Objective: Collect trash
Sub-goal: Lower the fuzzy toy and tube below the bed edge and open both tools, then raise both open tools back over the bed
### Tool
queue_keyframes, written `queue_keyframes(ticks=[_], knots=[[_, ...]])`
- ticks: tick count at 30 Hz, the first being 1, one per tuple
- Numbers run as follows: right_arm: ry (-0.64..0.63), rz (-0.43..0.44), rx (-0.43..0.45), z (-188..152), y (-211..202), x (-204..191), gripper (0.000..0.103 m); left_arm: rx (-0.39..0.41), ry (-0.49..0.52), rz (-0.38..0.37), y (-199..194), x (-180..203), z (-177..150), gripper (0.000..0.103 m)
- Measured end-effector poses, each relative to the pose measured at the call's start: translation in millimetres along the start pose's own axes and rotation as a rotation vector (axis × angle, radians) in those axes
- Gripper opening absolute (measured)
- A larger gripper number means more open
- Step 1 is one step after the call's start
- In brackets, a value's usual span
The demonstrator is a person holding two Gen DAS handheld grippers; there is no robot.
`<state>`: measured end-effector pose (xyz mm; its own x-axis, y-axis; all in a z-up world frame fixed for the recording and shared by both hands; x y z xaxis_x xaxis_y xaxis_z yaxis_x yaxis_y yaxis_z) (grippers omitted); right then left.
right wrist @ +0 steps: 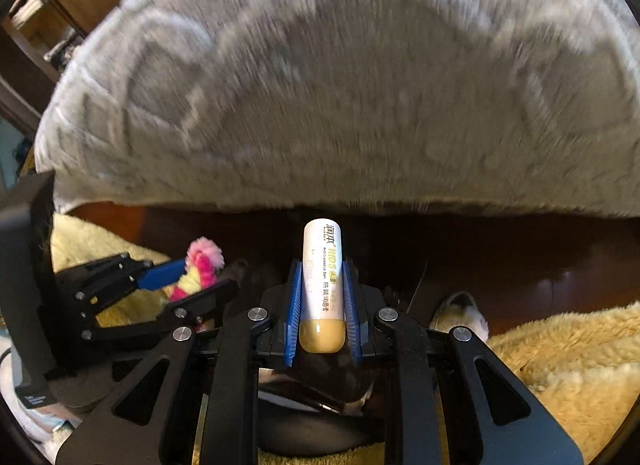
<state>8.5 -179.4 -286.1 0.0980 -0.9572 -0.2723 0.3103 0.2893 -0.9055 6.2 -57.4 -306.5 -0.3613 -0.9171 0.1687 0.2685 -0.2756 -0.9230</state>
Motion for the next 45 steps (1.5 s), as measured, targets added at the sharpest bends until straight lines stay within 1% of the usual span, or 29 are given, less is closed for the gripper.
queue_keyframes(ticks=[6,11,13,15,17,18,19,20,21,23,26,27,29,32,35,37,38,40,42,43,44,45], knots=[[-0.006,-0.009,-0.017,-1.7,5.4,-2.7,0.021,-0.032,-0.003,-0.002,9.3,2.0,-2.2,0.037],[-0.012,-0.004,-0.016,-7.8,10.2,-10.1,0.022,-0.052,-0.003,0.01,17.0,5.1,-4.0,0.041],[-0.009,-0.005,-0.01,-4.3,11.2,-11.9,0.023,-0.058,-0.004,0.021,21.0,4.1,-7.0,0.043],[0.0,-0.009,-0.003,-0.9,8.4,-10.9,0.027,-0.058,-0.008,0.026,20.9,4.3,-7.2,0.046],[0.01,-0.01,0.007,1.4,2.7,-7.0,0.04,-0.051,-0.013,0.031,17.2,1.4,-7.3,0.055],[0.015,-0.008,0.015,2.4,0.7,-6.0,0.045,-0.045,-0.015,0.033,14.0,0.2,-6.5,0.058],[0.022,-0.005,0.028,4.1,-2.2,-5.4,0.056,-0.04,-0.018,0.034,10.8,-4.3,-5.8,0.064],[0.029,-0.003,0.044,5.7,-5.9,-4.3,0.064,-0.035,-0.02,0.035,8.4,-5.4,-5.2,0.071],[0.033,-0.002,0.057,6.4,-10.8,-0.7,0.067,-0.03,-0.02,0.036,6.4,-5.7,-4.3,0.073],[0.031,-0.009,0.091,11.1,-21.7,-0.7,0.079,-0.015,-0.007,0.031,-0.5,-4.6,-0.6,0.079],[0.017,-0.055,0.153,23.1,-41.0,-0.7,0.089,0.018,0.014,0.034,-15.6,-1.2,5.5,0.085],[0.015,-0.068,0.172,26.9,-48.0,0.3,0.09,0.04,0.022,0.041,-23.4,-1.0,9.3,0.086],[0.01,-0.076,0.225,38.9,-66.8,3.8,0.091,0.078,0.029,0.047,-39.6,-0.4,16.6,0.087],[-0.002,-0.097,0.292,56.9,-94.7,4.4,0.091,0.139,0.009,0.031,-66.5,-3.8,30.4,0.088],[-0.016,-0.129,0.35,84.2,-120.9,13.2,0.091,0.197,-0.008,0.019,-92.1,-9.3,48.9,0.088],[-0.015,-0.132,0.387,100.6,-138.7,19.6,0.091,0.251,-0.007,0.033,-111.9,-11.4,65.4,0.088],[-0.014,-0.13,0.398,105.2,-140.5,18.0,0.091,0.274,-0.007,0.045,-118.4,-13.4,74.0,0.088],[-0.009,-0.129,0.43,119.2,-153.6,21.0,0.091,0.33,-0.005,0.082,-137.7,-18.4,94.4,0.088],[-0.005,-0.155,0.474,135.1,-168.9,27.2,0.091,0.367,0.001,0.107,-153.2,-26.2,113.2,0.088],[-0.006,-0.191,0.511,146.3,-176.5,31.3,0.091,0.387,0.0,0.116,-160.8,-31.6,125.1,0.089],[-0.008,-0.21,0.528,153.1,-179.3,32.4,0.091,0.398,-0.006,0.122,-165.3,-35.8,133.5,0.089],[-0.012,-0.23,0.545,161.3,-182.2,34.0,0.091,0.407,-0.024,0.143,-171.1,-44.5,148.7,0.089]])
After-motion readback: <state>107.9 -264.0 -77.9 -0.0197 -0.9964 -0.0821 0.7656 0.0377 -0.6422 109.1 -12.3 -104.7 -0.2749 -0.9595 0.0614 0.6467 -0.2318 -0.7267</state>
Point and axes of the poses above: each gripper's, at about its wrist camera, not at the fingertips, and y roughly the way its jaws point, x to its right, z to its top, the point moved 3 cm from there along y, roughly the way its jaws point, and after that the axes turned 1 degree about -y, right-handed, at the moved point
